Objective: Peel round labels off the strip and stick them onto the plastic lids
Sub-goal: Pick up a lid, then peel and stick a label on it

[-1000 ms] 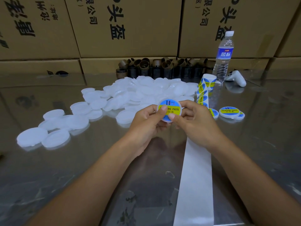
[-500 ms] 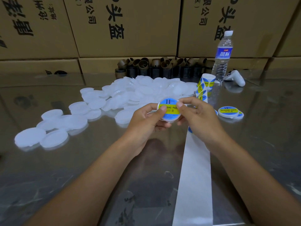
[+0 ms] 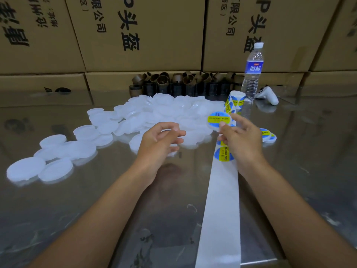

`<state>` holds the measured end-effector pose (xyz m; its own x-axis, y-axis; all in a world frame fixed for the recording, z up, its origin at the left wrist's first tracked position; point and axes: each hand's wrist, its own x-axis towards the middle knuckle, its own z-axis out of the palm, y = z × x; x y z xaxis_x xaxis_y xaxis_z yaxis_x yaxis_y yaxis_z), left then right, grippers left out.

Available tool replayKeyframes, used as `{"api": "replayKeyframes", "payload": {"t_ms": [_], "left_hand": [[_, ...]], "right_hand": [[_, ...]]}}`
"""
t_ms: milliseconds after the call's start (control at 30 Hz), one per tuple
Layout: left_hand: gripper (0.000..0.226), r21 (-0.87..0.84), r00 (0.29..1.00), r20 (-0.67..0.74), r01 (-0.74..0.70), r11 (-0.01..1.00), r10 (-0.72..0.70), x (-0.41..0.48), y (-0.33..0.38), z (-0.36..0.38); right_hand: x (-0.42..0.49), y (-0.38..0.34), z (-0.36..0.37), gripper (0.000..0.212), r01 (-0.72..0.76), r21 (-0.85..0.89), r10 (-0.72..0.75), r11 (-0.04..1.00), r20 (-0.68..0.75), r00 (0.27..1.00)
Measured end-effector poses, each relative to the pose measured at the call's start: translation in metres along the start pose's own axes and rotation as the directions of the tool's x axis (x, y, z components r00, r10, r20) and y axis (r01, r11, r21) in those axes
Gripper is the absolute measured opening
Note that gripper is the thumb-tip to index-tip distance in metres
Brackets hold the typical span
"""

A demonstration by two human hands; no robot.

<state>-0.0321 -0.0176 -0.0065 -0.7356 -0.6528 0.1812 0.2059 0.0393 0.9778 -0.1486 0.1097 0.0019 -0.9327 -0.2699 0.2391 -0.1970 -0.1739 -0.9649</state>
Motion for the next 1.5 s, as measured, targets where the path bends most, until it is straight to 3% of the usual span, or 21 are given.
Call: {"api": "replayKeyframes", "payload": {"t_ms": [167, 267, 400, 500, 633, 833, 933, 1033, 1133, 1200, 1300, 1400, 1500], "left_hand": [[0.015, 0.225, 0.978, -0.142, -0.12, 0.967, 0.155, 0.006, -0.004, -0.008], [0.012, 0.47, 0.937, -0.181, -0.185, 0.863, 0.299, 0.008, -0.008, -0.013], [0.024, 0.702, 0.931, -0.185, -0.098, 0.706, 0.313, 0.011, -0.015, -0.021], [0.037, 0.754, 0.941, -0.193, -0.04, 0.656, 0.28, 0.01, -0.014, -0.024], [0.051, 0.79, 0.97, -0.194, 0.068, 0.609, 0.144, 0.01, -0.014, -0.026], [0.055, 0.799, 0.974, -0.199, 0.099, 0.594, 0.105, 0.014, -0.016, -0.028], [0.054, 0.803, 0.972, -0.206, 0.101, 0.588, 0.115, 0.015, -0.016, -0.029], [0.053, 0.776, 0.967, -0.237, 0.132, 0.617, 0.092, 0.017, -0.017, -0.03], [0.051, 0.766, 0.964, -0.254, 0.149, 0.625, 0.081, 0.019, -0.019, -0.032], [0.051, 0.774, 0.959, -0.265, 0.152, 0.615, 0.096, 0.019, -0.02, -0.033], [0.051, 0.759, 0.949, -0.268, 0.102, 0.643, 0.167, 0.018, -0.019, -0.032], [0.053, 0.663, 0.941, -0.193, -0.084, 0.744, 0.278, 0.014, -0.015, -0.025], [0.057, 0.576, 0.92, -0.036, -0.299, 0.76, 0.39, 0.007, -0.009, -0.014]], "right_hand": [[0.019, 0.009, -0.017, 0.037, -0.149, 0.165, 0.199, 0.975, -0.348, 0.916], [0.024, 0.012, -0.024, 0.042, -0.167, 0.244, 0.262, 0.955, -0.437, 0.861], [0.028, 0.015, -0.029, 0.029, -0.161, 0.206, 0.247, 0.965, -0.514, 0.821], [0.032, 0.016, -0.031, 0.027, -0.163, 0.204, 0.247, 0.965, -0.517, 0.819], [0.037, 0.018, -0.031, 0.02, -0.183, 0.044, 0.179, 0.982, -0.522, 0.834], [0.041, 0.022, -0.031, 0.032, -0.203, 0.007, 0.175, 0.979, -0.544, 0.821], [0.033, 0.015, -0.027, 0.027, -0.09, -0.081, 0.029, 0.993, -0.563, 0.826], [0.014, 0.005, -0.015, 0.022, 0.175, -0.254, -0.271, 0.951, -0.413, 0.869], [-0.005, 0.003, -0.002, 0.025, 0.364, -0.308, -0.405, 0.879, -0.079, 0.911], [-0.01, 0.006, 0.001, 0.023, 0.438, -0.356, -0.436, 0.826, 0.091, 0.895], [-0.01, 0.009, 0.001, 0.022, 0.479, -0.369, -0.449, 0.796, 0.17, 0.877], [-0.013, 0.008, 0.002, 0.025, 0.491, -0.369, -0.449, 0.789, 0.197, 0.871], [-0.016, 0.006, 0.007, 0.024, 0.413, -0.29, -0.362, 0.863, 0.215, 0.907]]}}
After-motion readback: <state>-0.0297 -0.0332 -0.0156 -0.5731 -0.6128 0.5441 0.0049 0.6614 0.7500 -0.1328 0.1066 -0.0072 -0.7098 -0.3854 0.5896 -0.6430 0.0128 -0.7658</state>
